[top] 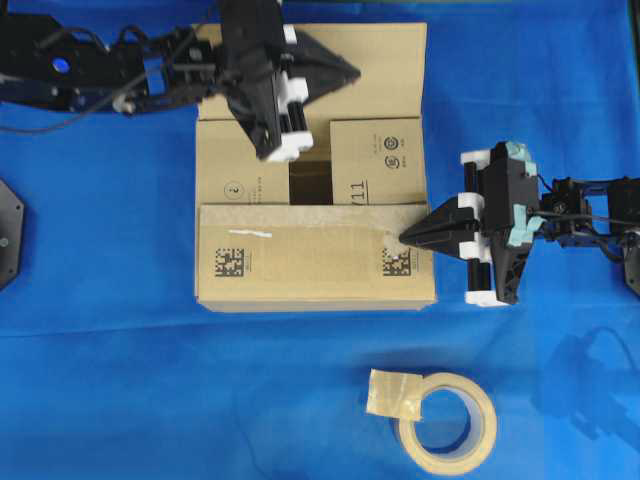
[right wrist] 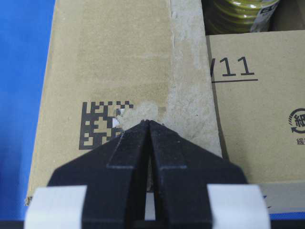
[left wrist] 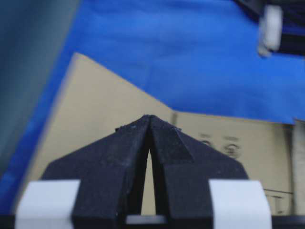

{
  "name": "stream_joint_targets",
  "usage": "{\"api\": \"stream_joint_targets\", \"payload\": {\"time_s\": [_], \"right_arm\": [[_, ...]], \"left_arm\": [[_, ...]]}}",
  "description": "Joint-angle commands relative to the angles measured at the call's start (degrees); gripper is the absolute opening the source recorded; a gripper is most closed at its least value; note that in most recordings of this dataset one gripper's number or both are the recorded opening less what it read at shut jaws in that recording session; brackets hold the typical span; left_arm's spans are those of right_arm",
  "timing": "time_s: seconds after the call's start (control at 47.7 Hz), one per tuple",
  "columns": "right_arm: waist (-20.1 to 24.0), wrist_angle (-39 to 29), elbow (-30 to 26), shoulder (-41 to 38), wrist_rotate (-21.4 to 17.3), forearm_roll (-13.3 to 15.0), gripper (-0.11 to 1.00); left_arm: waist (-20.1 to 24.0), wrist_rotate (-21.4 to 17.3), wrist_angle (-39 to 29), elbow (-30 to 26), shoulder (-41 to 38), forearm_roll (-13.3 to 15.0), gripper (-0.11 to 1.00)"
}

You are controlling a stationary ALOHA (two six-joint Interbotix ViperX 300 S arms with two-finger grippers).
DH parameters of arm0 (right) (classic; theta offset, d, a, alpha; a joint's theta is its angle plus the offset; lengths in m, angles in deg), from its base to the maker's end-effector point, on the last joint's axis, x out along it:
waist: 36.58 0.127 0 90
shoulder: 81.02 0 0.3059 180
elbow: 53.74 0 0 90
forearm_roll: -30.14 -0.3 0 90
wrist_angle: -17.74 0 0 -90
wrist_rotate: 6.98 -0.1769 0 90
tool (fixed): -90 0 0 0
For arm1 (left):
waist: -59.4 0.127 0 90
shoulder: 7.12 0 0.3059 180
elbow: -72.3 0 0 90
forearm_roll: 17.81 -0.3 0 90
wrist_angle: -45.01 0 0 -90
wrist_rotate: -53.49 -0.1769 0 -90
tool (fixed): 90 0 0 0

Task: Close the cardboard box.
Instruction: 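Move the left gripper to the back flap's top edge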

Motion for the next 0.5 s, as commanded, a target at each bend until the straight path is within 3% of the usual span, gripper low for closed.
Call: {"api": "stream_joint_targets", "payload": {"time_s": [0.0,0.252,0.482], "right_arm": [[-0.3,0.4,-1.0,0.2,0.1,-0.2,0.00],[-0.4,0.4,-1.0,0.1,0.4,-0.1,0.00],[-0.6,0.7,-1.0,0.2,0.6,0.0,0.00]], "left_arm": [[3.2,-0.1,-4.6,-3.8,2.0,0.0,0.00],[12.5,-0.4,-17.7,-10.8,-1.1,-0.2,0.00],[16.1,-0.7,-25.8,-14.2,-5.6,-0.4,0.00]]}}
